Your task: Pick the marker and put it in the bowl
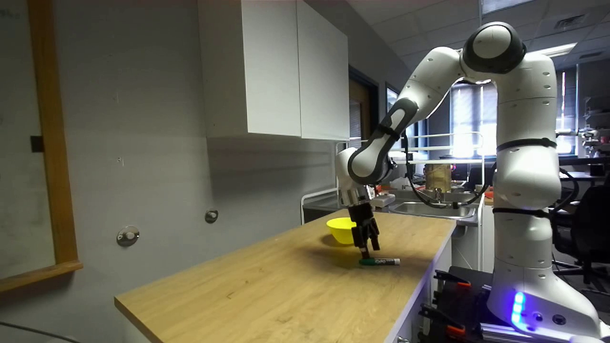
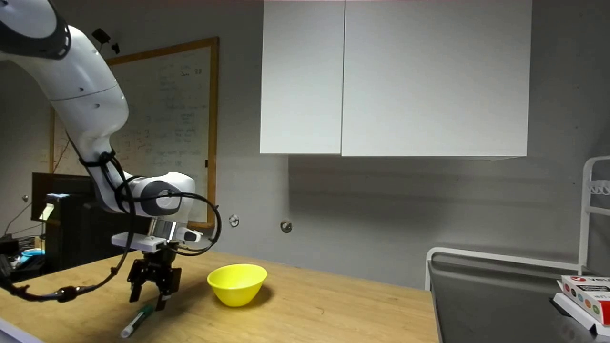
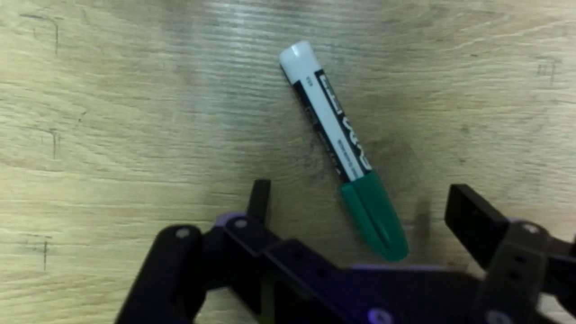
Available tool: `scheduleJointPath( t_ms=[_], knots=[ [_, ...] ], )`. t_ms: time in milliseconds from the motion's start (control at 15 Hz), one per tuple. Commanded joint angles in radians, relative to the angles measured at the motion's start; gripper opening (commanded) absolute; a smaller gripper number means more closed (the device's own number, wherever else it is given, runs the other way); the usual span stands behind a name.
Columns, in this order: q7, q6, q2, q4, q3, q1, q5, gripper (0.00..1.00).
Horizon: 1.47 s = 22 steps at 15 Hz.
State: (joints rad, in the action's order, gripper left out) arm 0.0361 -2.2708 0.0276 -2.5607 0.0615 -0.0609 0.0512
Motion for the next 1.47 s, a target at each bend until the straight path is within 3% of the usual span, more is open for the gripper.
scheduleJointPath(
  t_ms=[0,667,733,800,1333,1400],
  knots=[
    [-0.004,0.008,-0.03,0.011,0.003,-0.003,-0.008,1.0],
    [-0.002,0.004,-0.071,0.018,0.003,-0.004,-0.014,1.0],
    [0.002,0.001,-0.075,0.018,0.003,-0.004,-0.017,0.83],
    [0.003,0.0,-0.077,0.017,0.003,-0.005,-0.018,0.73],
    [0.02,0.014,-0.066,0.021,0.005,-0.009,-0.038,0.15],
    [0.023,0.016,-0.06,0.019,0.006,-0.01,-0.041,0.12]
  ],
)
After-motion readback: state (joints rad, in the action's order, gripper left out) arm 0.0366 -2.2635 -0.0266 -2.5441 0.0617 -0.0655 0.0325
